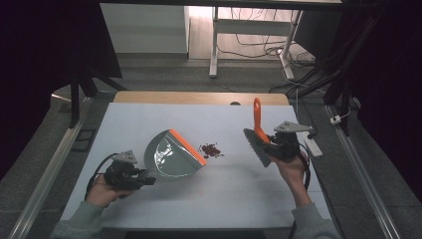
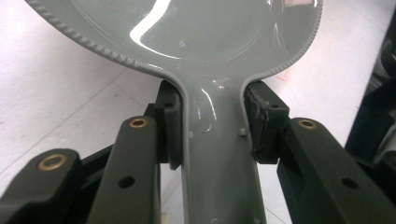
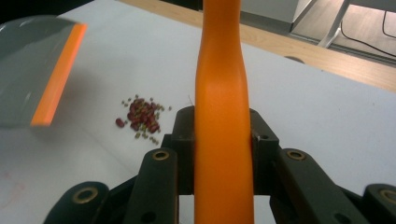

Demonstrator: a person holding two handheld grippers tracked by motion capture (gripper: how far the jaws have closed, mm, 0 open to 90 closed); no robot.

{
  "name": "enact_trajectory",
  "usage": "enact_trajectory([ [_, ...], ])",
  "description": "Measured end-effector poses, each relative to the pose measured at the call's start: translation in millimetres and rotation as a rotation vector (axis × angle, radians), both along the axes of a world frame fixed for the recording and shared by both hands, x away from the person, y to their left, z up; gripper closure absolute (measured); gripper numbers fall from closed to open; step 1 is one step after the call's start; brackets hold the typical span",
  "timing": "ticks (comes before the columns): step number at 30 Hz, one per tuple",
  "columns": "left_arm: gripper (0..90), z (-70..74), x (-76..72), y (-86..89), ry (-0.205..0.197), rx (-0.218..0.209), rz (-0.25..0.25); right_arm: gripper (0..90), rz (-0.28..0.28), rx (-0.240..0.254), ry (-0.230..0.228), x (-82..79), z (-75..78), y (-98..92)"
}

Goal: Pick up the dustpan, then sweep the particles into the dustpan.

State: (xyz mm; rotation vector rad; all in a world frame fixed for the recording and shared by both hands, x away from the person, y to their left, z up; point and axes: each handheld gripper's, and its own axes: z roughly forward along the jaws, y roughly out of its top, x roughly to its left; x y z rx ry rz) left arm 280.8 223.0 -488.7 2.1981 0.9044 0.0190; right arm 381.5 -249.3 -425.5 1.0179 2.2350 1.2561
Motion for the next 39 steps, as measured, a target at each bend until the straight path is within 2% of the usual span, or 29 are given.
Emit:
enact_trajectory([
  [3, 61.5, -1.2, -0.3, -4.6, 0.010, 0.012, -0.021, 70.3, 0.007, 0.005, -0.003, 7.5, 1.7, 7.3],
  [7, 61.6, -4.5, -0.1, -8.8, 0.030, 0.037, -0.055, 70.3, 0.033, 0.005, 0.015, 16.0, -1.4, 18.4],
  [11, 61.5, -7.1, -0.2, -12.3, 0.048, 0.061, -0.068, 70.3, 0.040, -0.006, 0.026, 19.2, -4.5, 23.8],
  [19, 61.5, -14.5, 3.3, -11.6, 0.089, 0.098, -0.058, 70.3, 0.054, -0.015, 0.039, 23.3, -8.4, 30.7],
  [31, 61.5, -18.0, 5.4, -14.5, 0.108, 0.084, -0.082, 70.3, 0.066, -0.032, 0.050, 26.5, -12.6, 37.7],
  [36, 61.5, -19.3, 10.9, -15.0, 0.124, 0.074, -0.085, 70.3, 0.069, -0.047, 0.054, 29.7, -9.4, 42.5],
  [39, 61.5, -21.3, 17.5, -14.4, 0.140, 0.052, -0.098, 70.3, 0.066, -0.043, 0.061, 37.2, -8.6, 49.5],
])
